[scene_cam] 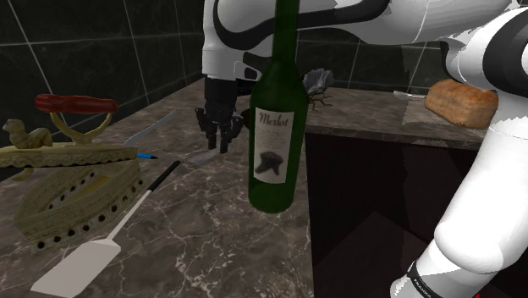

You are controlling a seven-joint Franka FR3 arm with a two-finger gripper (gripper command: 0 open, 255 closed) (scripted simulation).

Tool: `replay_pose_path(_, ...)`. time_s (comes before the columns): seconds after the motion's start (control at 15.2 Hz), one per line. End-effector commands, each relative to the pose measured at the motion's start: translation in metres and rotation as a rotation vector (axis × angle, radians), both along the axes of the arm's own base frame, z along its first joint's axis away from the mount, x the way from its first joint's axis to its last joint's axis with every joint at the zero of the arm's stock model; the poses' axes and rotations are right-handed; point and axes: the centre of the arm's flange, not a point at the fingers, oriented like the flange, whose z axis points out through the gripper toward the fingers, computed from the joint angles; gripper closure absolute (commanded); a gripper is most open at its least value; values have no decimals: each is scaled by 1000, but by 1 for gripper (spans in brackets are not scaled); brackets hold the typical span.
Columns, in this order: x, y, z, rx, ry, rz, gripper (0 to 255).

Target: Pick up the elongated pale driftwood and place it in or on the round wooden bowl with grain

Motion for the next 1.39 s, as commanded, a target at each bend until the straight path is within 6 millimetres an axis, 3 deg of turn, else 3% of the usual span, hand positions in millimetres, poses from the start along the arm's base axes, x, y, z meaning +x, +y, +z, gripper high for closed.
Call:
replay_pose_path(0.0,0,0,0,0,0,0,255)
replay_pose_path(0.46,0,0,0,0,0,0,255)
replay_pose_path(0.53,0,0,0,0,0,0,0)
replay_pose_path(0.73,-7,49,27,-148,-96,-39,0)
replay_pose_path(1.32,-7,50,-13,-148,-96,-39,0)
